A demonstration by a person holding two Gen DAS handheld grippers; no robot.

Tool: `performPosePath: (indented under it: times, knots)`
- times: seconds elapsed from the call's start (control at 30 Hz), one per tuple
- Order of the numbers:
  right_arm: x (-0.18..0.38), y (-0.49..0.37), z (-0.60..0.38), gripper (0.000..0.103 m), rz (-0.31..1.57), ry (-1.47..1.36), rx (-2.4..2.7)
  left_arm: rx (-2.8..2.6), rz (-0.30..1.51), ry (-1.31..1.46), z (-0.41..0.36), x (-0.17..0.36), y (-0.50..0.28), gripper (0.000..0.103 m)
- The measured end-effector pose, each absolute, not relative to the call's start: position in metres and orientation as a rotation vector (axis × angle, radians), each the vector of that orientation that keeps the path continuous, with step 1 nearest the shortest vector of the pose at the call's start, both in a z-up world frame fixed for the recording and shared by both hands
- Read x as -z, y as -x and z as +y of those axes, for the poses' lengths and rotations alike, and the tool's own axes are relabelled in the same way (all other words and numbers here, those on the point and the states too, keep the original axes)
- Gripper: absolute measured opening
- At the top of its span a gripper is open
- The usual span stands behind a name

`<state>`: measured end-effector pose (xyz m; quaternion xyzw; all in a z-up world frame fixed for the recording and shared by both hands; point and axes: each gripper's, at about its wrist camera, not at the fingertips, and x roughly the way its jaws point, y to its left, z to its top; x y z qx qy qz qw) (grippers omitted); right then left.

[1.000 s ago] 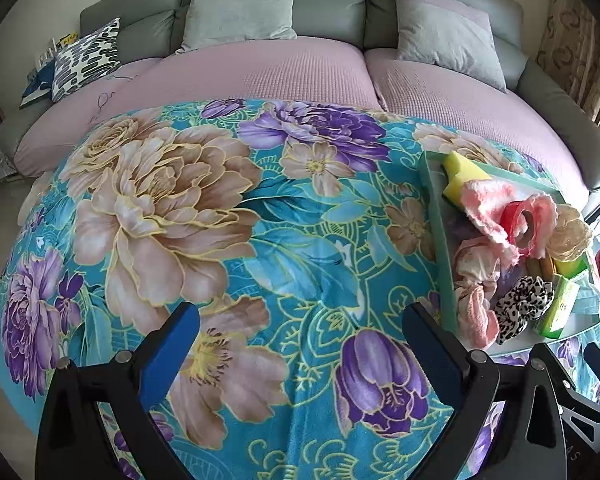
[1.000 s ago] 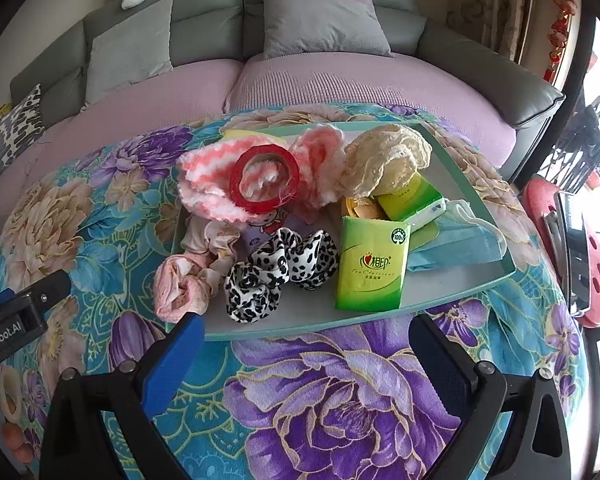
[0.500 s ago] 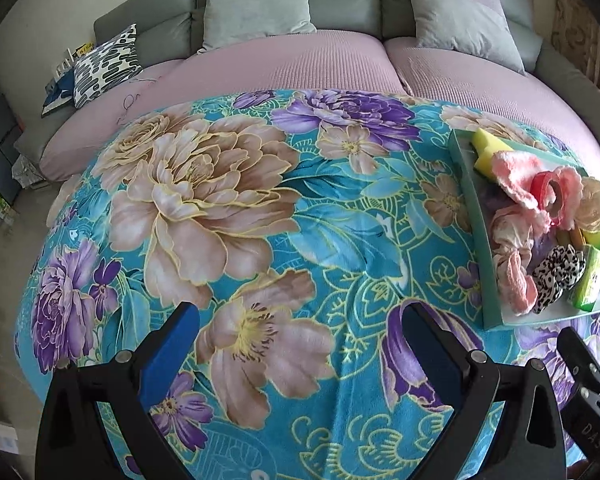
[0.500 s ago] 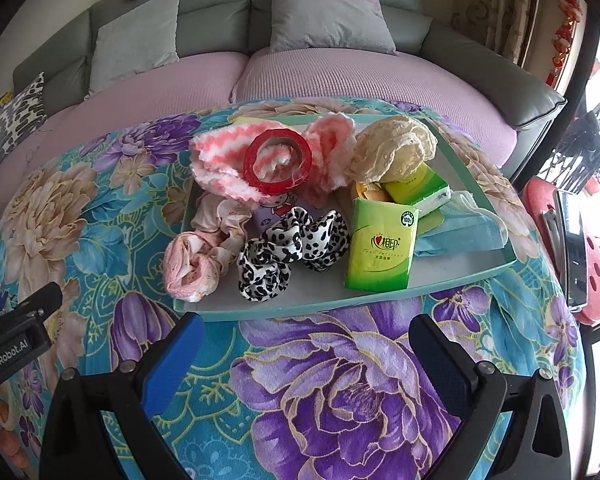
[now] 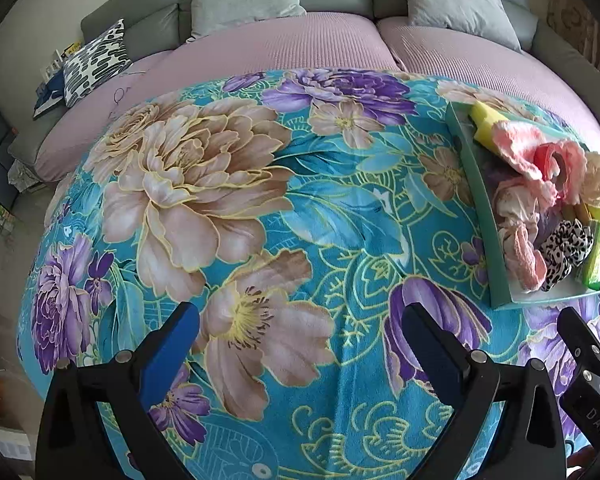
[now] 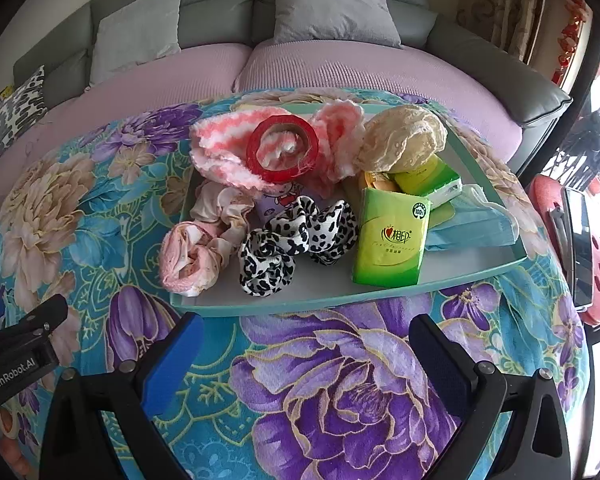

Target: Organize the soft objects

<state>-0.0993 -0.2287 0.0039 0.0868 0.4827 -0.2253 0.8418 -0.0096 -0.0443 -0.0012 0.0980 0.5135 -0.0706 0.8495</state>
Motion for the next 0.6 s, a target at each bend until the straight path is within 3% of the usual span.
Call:
performPosePath:
  times: [0.6]
  knots:
    - [0.004, 0.0995, -0.2386, 0.103, 1.046, -0.2, 0.492, 0.156, 1.115, -0.257, -0.0519, 0.0104, 0.0063, 0.101]
